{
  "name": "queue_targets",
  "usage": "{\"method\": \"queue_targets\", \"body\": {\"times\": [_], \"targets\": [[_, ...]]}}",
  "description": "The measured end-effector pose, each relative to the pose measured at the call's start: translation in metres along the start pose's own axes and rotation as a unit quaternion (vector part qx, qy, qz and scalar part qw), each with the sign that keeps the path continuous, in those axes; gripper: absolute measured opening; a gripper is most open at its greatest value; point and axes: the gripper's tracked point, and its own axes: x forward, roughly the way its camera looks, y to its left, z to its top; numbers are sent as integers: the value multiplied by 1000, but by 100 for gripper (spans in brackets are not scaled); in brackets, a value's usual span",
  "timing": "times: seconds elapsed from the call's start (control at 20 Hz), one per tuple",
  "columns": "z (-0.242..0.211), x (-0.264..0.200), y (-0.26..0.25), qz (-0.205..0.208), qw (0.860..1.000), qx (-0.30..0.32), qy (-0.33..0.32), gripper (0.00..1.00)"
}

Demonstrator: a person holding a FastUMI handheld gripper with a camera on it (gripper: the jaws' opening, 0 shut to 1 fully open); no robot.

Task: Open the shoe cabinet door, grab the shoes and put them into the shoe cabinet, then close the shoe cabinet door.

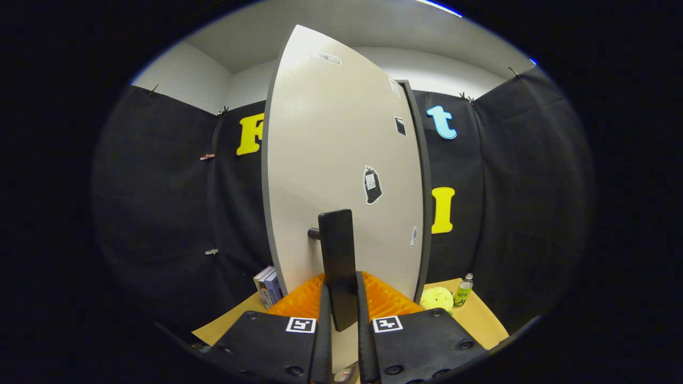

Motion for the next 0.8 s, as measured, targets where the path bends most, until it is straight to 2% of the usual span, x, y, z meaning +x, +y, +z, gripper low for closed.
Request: {"method": "queue_targets", "body": {"times": [0.35, 0.7, 0.8], "targets": [[7, -22, -50, -8, 1000, -7, -4, 23], [18, -29, -107, -16, 1000, 21, -13, 23], [19, -34, -123, -27, 999, 23, -16, 18]]}}
